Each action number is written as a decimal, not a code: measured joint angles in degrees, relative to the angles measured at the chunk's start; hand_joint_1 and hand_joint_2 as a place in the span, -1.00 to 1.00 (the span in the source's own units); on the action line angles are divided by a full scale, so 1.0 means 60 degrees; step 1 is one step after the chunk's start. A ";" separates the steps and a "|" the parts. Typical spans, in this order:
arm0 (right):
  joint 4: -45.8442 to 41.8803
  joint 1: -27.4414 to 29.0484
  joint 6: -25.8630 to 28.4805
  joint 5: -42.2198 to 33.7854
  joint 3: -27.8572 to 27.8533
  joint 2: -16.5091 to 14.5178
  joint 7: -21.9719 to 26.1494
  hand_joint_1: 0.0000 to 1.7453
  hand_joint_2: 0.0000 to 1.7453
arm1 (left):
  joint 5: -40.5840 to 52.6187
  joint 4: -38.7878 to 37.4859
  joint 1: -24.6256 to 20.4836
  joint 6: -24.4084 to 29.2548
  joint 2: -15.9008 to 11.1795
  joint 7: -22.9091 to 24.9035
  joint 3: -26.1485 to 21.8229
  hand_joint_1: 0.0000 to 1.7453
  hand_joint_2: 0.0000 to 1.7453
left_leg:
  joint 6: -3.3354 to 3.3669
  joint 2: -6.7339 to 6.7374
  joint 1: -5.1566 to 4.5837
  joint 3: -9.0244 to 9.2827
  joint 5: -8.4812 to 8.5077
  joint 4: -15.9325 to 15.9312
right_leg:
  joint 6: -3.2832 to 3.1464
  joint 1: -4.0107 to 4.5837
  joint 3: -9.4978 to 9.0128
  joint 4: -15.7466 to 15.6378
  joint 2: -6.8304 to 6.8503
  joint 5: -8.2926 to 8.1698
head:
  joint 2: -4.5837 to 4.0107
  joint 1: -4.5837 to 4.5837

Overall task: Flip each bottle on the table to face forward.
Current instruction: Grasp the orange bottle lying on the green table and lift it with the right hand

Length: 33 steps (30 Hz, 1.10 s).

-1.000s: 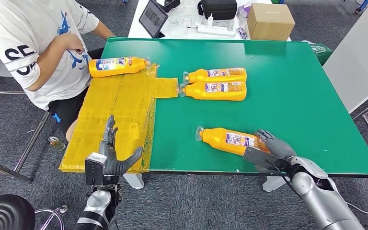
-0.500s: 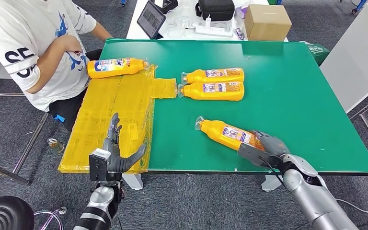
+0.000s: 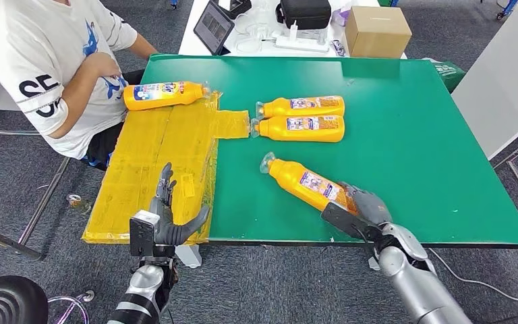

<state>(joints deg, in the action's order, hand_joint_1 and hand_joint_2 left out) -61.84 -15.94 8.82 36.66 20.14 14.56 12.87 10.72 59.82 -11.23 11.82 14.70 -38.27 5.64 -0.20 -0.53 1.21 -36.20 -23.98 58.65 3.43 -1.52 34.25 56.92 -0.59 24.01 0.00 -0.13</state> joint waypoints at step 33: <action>-0.2803 0.2480 0.3032 -0.0988 -0.1703 -0.3633 0.4365 1.00 1.00 | -0.3673 0.1330 0.0676 -0.3595 0.0078 0.1591 0.1540 -1.00 1.00 | 0.0001 -0.0015 -0.0001 -0.0039 -0.0003 -0.0004 | 0.0000 -0.0002 0.0030 -0.0001 0.0016 0.0011 | 0.0000 -0.0002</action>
<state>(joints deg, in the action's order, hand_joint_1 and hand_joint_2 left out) -78.66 -1.06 27.02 30.74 9.92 -7.24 39.06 -11.32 67.80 -7.17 -9.75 15.16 -28.72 14.88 -0.20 -0.61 1.20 -36.44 -24.00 58.62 3.43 -1.53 34.43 56.92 -0.50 24.07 0.00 -0.14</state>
